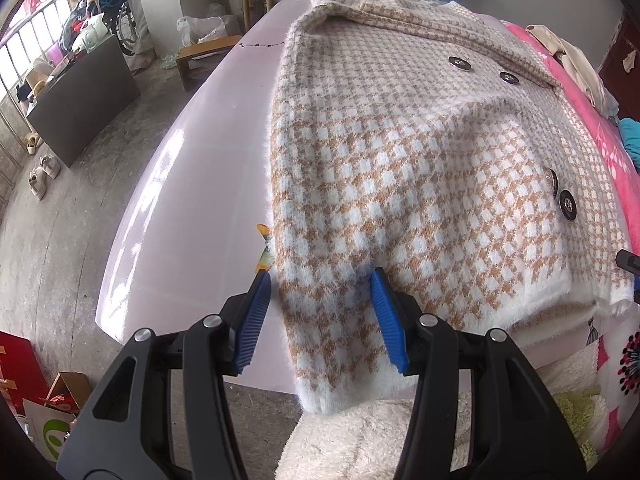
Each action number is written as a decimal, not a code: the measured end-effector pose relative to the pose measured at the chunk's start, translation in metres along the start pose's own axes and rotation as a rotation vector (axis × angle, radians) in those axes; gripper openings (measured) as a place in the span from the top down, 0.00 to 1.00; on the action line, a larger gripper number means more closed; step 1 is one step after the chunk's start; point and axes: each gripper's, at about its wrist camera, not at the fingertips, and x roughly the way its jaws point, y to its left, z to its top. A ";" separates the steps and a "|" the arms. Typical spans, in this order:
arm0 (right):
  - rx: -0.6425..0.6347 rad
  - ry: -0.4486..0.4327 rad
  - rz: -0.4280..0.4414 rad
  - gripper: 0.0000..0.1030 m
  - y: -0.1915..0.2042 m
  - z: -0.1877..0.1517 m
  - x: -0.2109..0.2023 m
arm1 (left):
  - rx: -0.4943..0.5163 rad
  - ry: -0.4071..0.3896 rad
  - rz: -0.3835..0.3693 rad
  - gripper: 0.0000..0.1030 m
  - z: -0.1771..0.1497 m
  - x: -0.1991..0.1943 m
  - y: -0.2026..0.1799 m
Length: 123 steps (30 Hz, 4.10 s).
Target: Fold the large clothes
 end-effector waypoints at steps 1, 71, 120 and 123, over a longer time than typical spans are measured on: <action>0.002 -0.004 0.002 0.48 0.000 0.000 0.000 | -0.001 0.000 -0.004 0.53 -0.002 -0.001 0.000; -0.108 -0.291 0.130 0.64 0.042 0.128 -0.023 | -0.056 -0.285 -0.195 0.47 0.144 -0.048 0.011; -0.183 -0.375 -0.267 0.82 0.018 0.049 0.001 | -0.057 -0.216 -0.157 0.88 0.041 -0.001 -0.026; -0.273 -0.423 -0.338 0.89 0.037 0.043 -0.019 | 0.059 -0.298 -0.082 0.91 0.039 -0.029 -0.040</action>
